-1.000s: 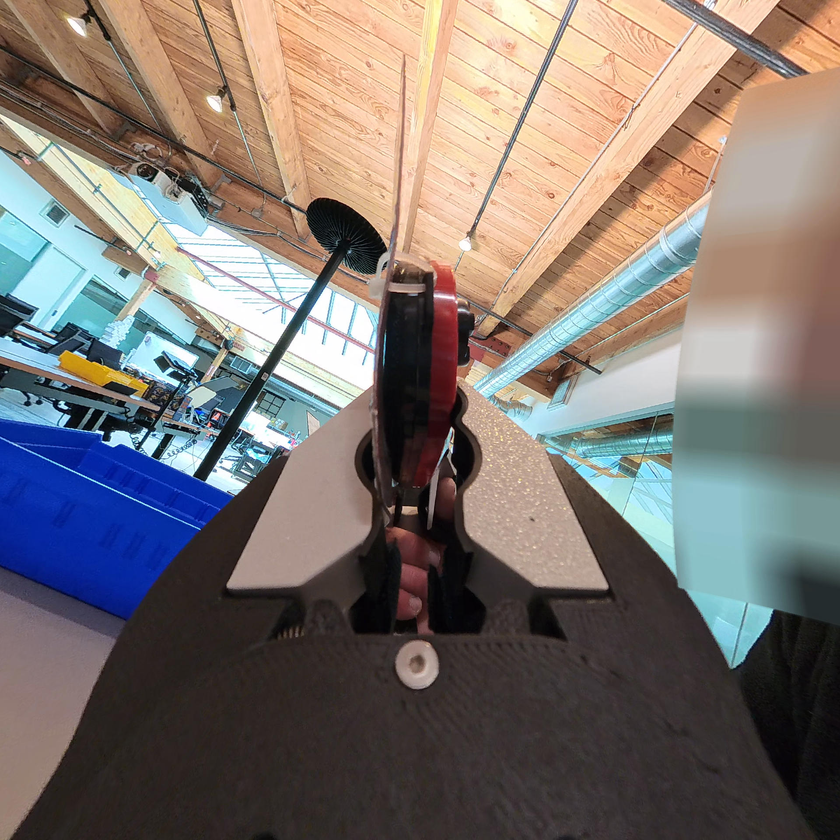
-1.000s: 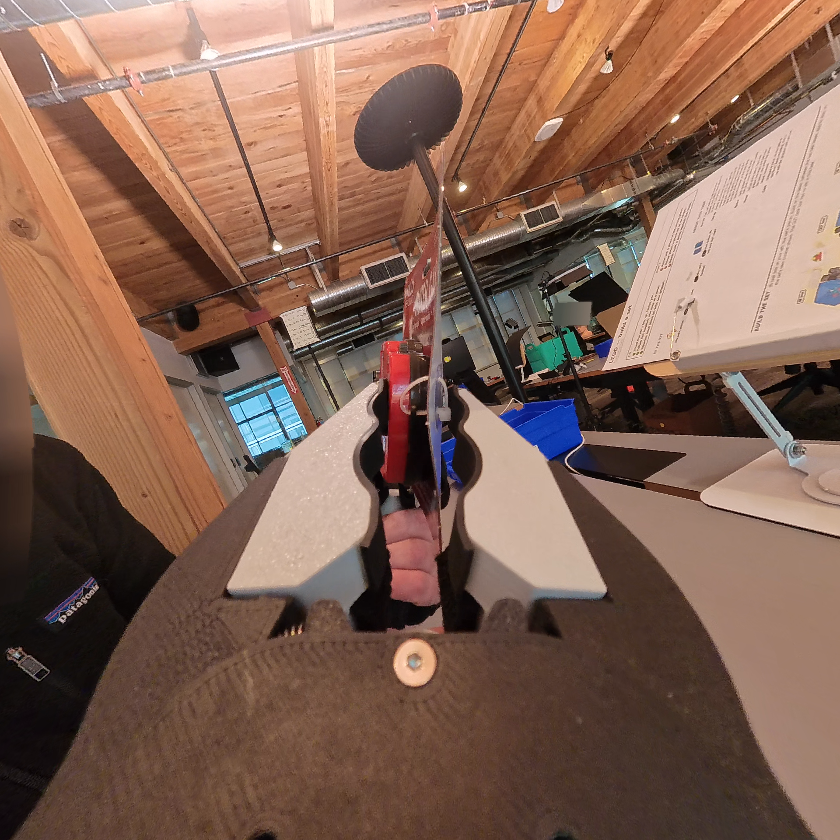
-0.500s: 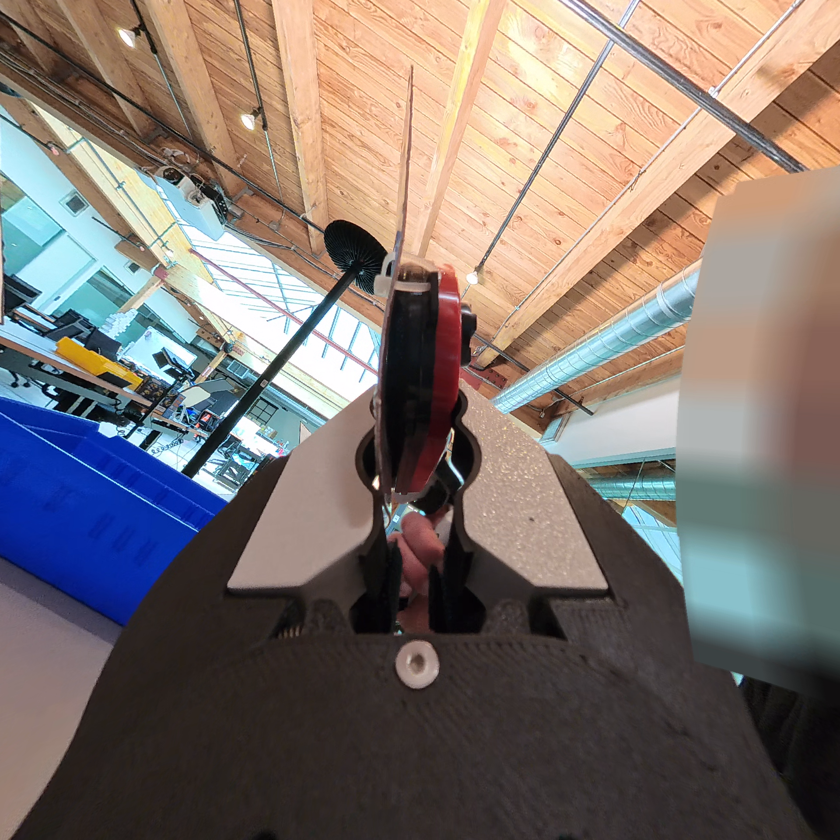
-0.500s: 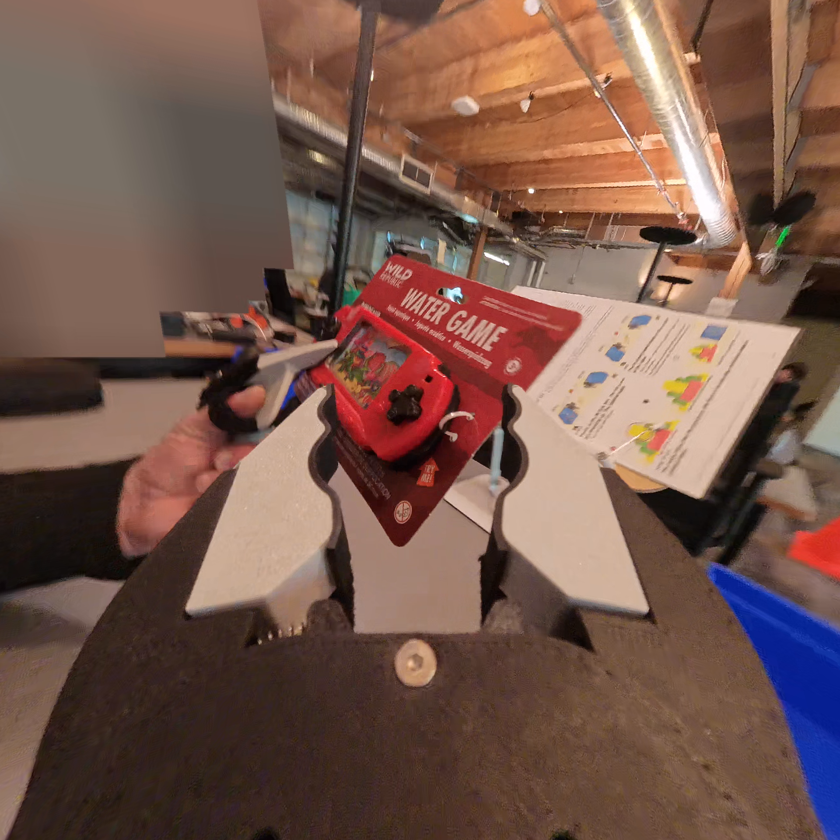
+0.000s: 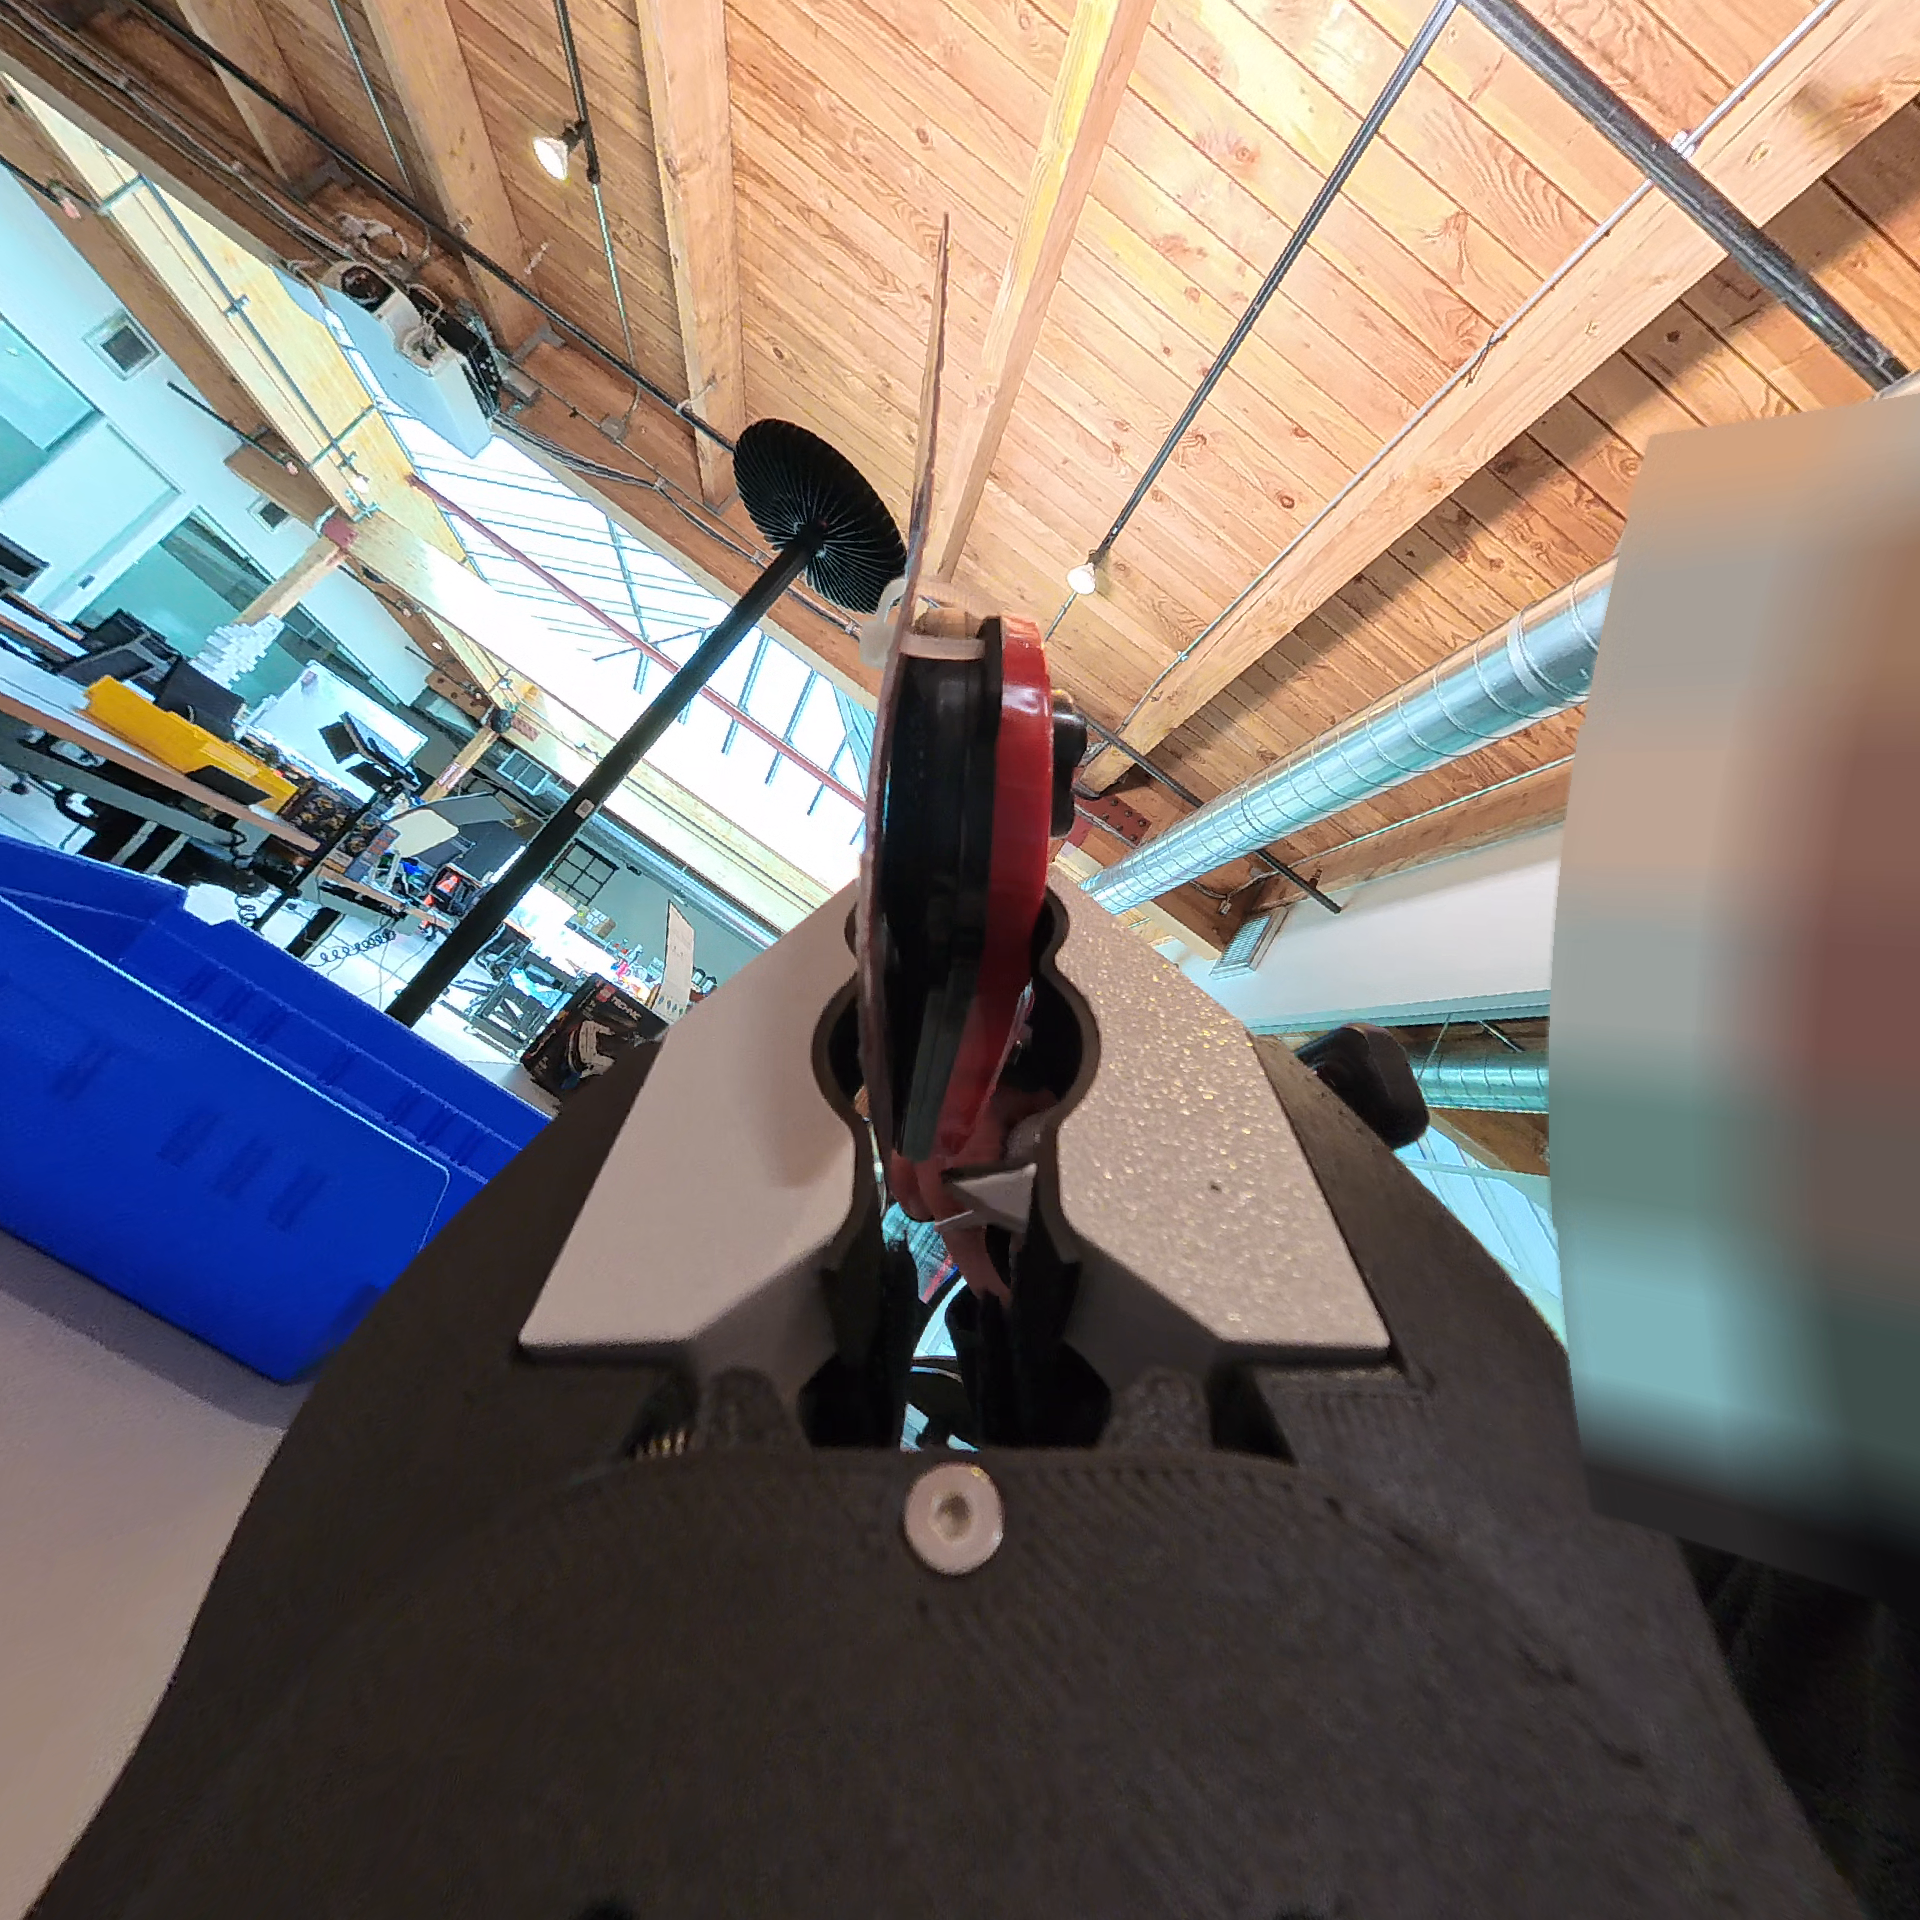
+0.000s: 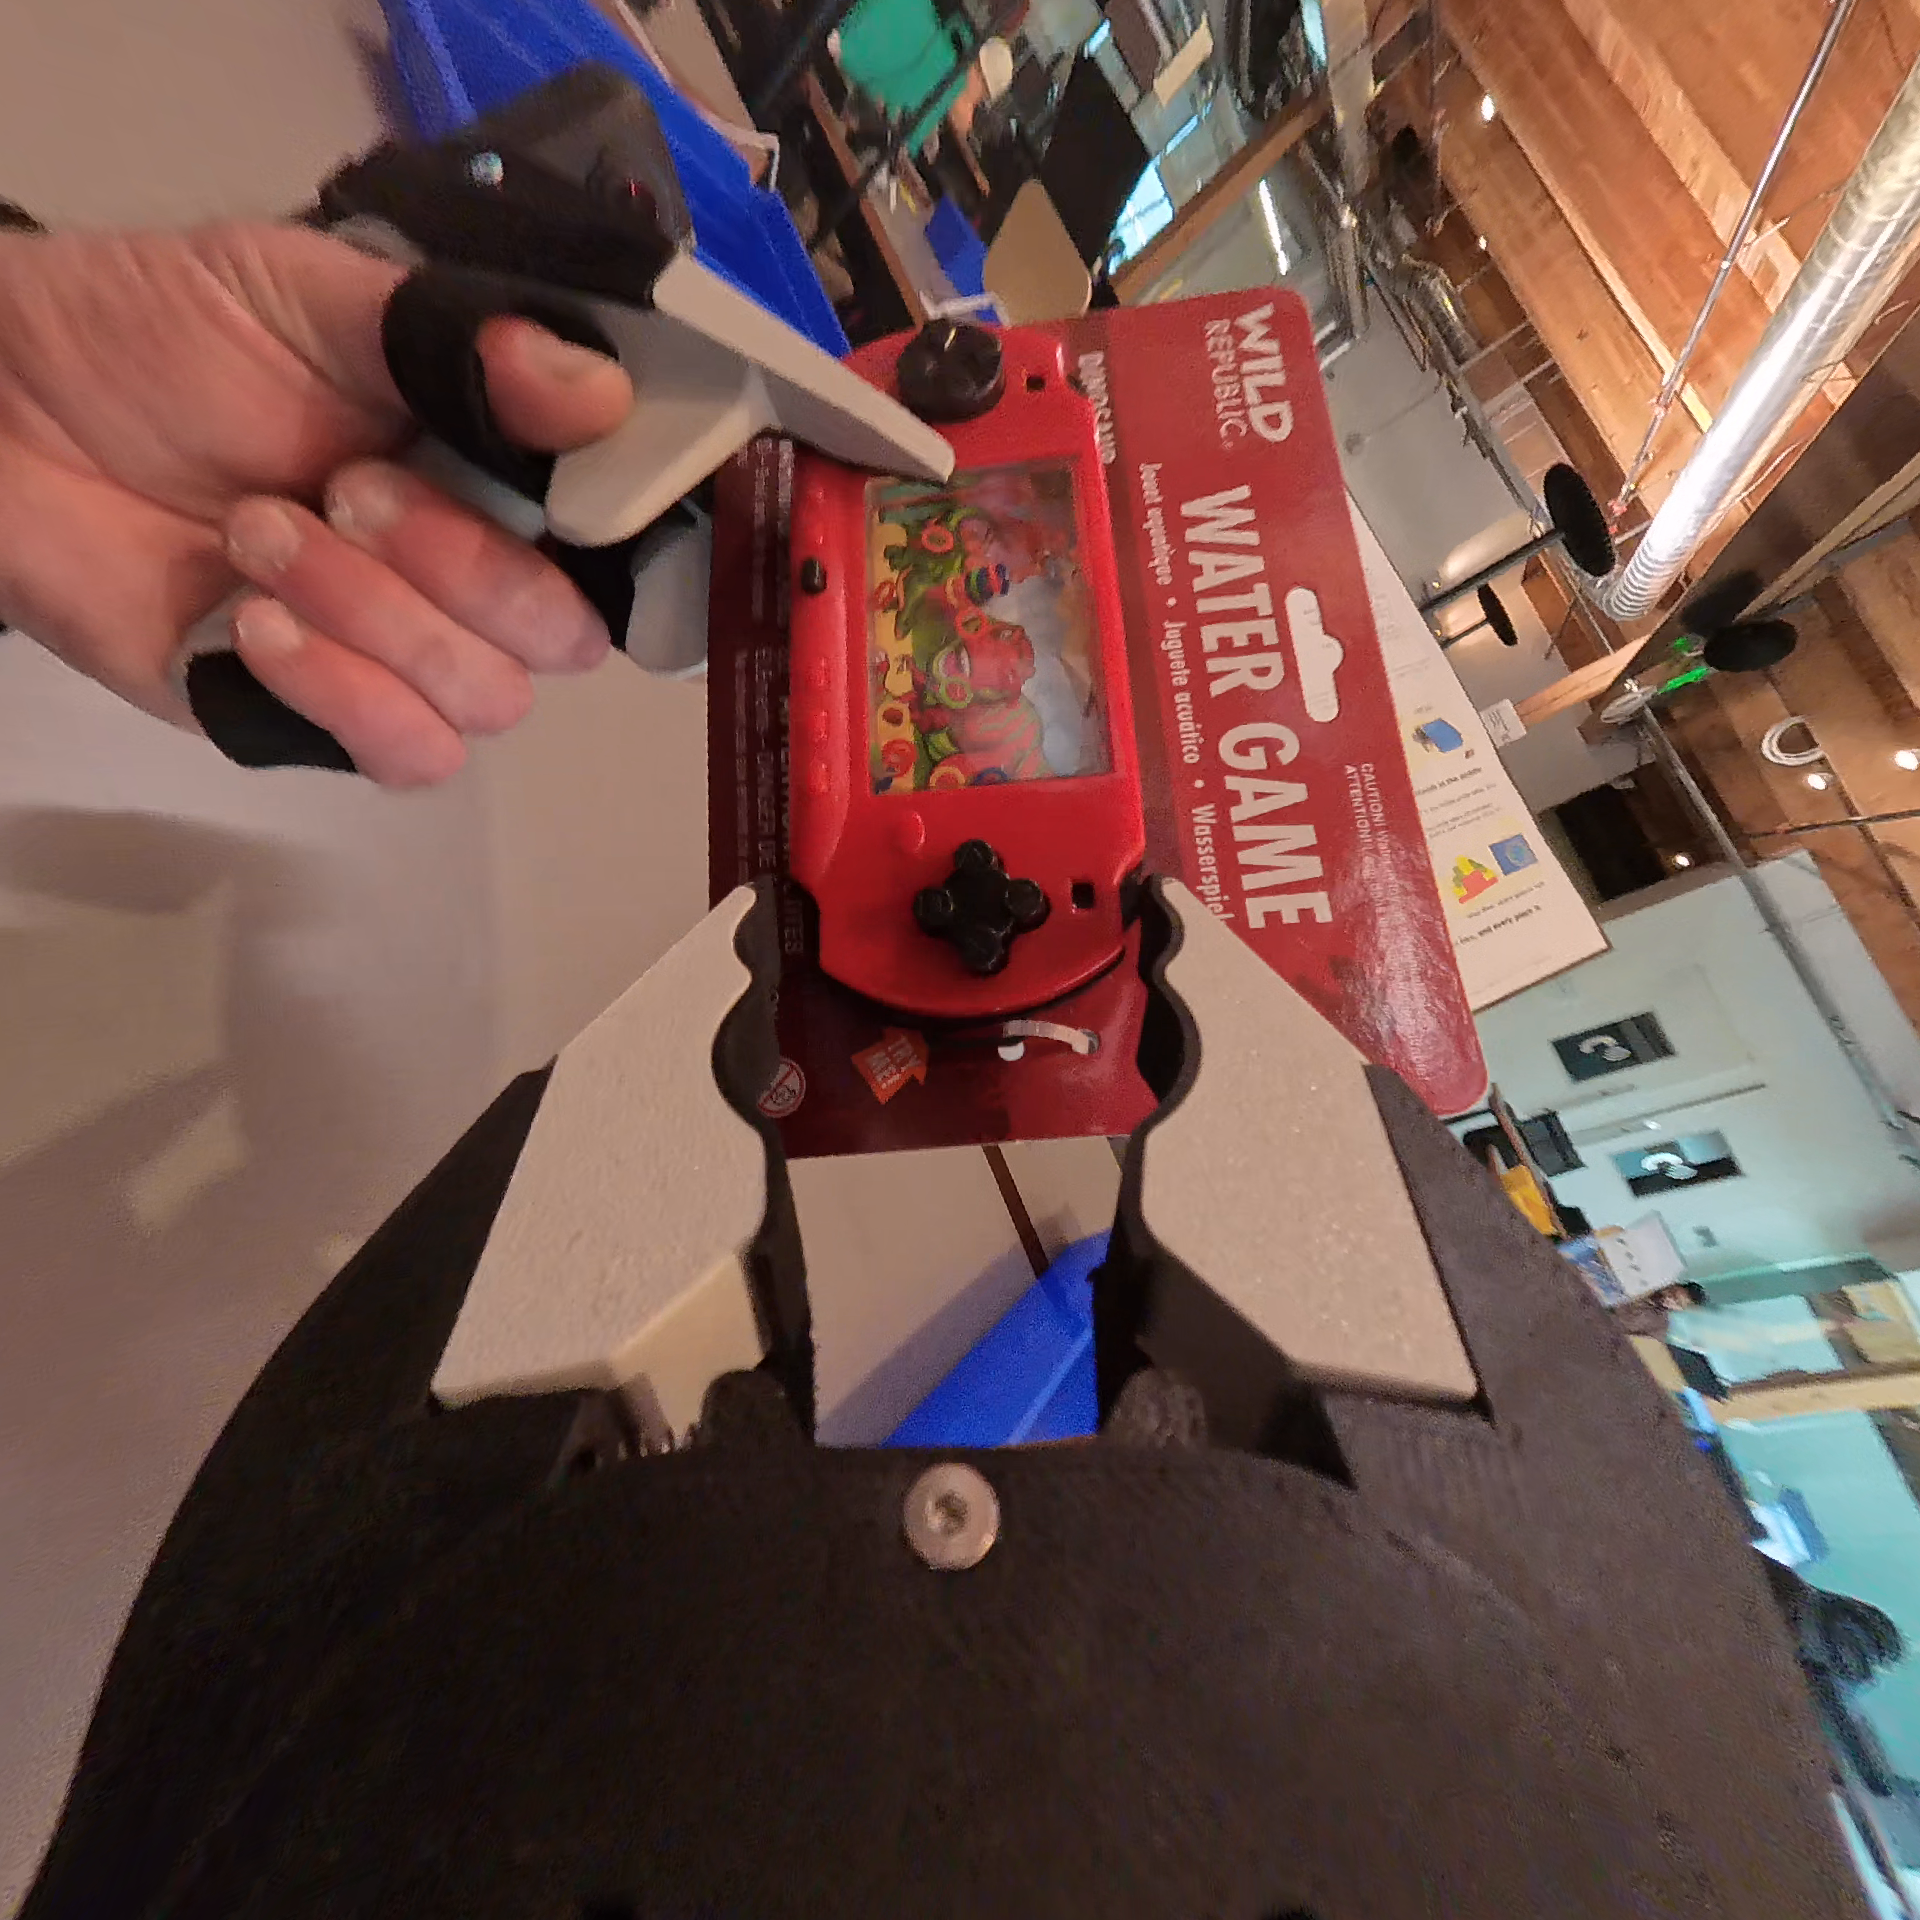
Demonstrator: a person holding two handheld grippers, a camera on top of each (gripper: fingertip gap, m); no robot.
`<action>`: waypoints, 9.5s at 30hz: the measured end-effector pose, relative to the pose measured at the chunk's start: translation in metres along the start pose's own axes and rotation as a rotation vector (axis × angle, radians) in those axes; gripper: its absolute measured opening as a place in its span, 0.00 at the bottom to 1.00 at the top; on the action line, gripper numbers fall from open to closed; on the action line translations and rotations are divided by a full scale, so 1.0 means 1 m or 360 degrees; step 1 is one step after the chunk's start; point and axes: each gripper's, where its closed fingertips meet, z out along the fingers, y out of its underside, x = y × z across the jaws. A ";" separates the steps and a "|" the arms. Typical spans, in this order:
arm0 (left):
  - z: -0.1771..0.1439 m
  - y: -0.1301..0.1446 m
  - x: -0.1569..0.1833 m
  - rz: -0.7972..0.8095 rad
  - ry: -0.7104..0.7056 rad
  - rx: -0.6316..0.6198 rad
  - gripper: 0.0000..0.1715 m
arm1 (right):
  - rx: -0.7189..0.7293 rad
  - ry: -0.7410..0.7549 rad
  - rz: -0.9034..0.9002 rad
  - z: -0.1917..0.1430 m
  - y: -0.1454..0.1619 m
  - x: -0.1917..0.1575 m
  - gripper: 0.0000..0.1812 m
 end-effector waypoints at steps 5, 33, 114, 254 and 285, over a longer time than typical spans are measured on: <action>0.001 0.002 0.000 -0.0009 0.0003 -0.0010 0.13 | -0.0037 0.0010 -0.0039 0.002 0.006 -0.002 0.34; 0.001 0.004 -0.008 0.0005 -0.0043 0.0006 0.13 | -0.0247 0.0074 -0.0096 -0.005 0.016 0.012 0.30; 0.003 0.007 0.001 0.0006 0.0081 0.0050 0.13 | 0.1007 -0.0629 0.1926 -0.015 0.005 0.021 0.12; 0.005 0.009 0.007 0.0039 0.0081 0.0066 0.14 | 0.1156 -0.0759 0.1922 -0.022 -0.004 0.007 0.19; 0.003 0.003 0.009 0.0005 0.0104 0.0111 0.14 | 0.1133 -0.0802 0.1892 -0.024 0.000 0.003 0.13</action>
